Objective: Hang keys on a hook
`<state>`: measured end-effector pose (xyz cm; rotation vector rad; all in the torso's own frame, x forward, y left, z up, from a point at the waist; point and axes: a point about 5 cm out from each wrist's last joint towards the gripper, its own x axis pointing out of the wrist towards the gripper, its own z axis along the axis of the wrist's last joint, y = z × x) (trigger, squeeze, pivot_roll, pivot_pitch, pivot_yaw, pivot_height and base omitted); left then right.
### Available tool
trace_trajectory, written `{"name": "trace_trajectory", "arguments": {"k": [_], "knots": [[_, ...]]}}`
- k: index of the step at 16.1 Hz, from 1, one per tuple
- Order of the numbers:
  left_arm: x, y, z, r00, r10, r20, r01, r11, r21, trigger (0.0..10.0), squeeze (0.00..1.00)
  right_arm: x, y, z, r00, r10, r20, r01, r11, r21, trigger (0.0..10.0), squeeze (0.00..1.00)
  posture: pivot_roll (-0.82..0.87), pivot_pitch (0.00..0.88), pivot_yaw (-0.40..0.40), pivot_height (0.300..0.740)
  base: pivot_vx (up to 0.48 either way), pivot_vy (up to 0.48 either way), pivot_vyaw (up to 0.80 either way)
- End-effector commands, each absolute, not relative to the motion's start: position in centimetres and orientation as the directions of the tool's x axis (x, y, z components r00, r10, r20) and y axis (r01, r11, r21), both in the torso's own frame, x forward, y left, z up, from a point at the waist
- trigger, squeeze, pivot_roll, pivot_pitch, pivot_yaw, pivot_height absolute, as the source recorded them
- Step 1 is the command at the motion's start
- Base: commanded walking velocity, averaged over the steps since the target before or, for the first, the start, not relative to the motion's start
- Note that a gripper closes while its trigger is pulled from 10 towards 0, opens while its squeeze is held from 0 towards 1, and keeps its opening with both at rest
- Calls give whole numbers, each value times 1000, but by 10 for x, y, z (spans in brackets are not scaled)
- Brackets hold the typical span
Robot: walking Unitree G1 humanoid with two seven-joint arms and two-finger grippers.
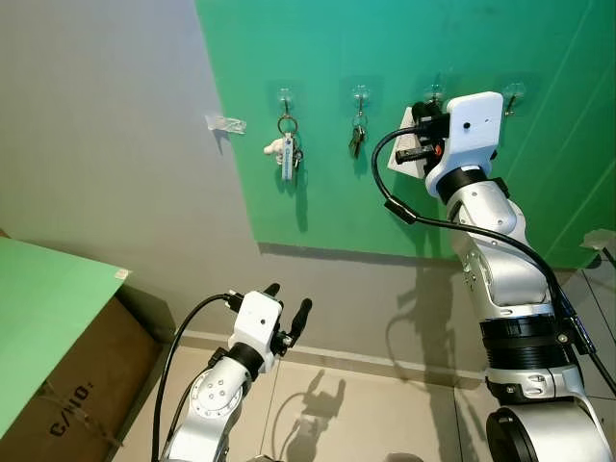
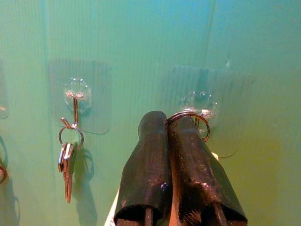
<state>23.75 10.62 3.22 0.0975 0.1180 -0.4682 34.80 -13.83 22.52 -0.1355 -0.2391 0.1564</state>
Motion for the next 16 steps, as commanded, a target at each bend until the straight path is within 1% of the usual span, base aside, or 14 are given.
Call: {"name": "trace_trajectory", "arguments": {"k": [1, 3, 6, 9, 12, 16], "knots": [[237, 107, 31, 883, -447, -142, 460, 884, 76, 10000, 0, 349, -136, 232, 953, 179, 245, -143, 977, -160, 10000, 0, -222, 0, 94, 740, 0, 0, 0], [237, 106, 31, 883, -447, -143, 461, 884, 76, 10000, 0, 351, -137, 227, 965, 165, 203, -155, 986, -65, 10000, 0, -222, 0, 93, 740, 0, 0, 0], [237, 106, 31, 883, -448, -144, 461, 884, 76, 10000, 0, 353, -140, 225, 974, 153, 170, -156, 988, 6, 10000, 0, -222, 0, 93, 740, 0, 0, 0], [237, 106, 31, 882, -448, -146, 461, 884, 75, 10000, 0, 353, -140, 224, 975, 160, 152, -168, 985, 37, 10000, 0, -223, 0, 94, 740, 0, 0, 0], [236, 107, 30, 882, -447, -150, 461, 884, 74, 10000, 0, 353, -139, 220, 979, 172, 112, -187, 973, 137, 10000, 0, -223, 0, 95, 740, 0, 0, 0], [235, 106, 30, 880, -449, -153, 463, 883, 73, 10000, 0, 351, -137, 220, 973, 210, 97, -222, 967, 128, 10000, 0, -223, 0, 96, 740, 0, 0, 0]]}}
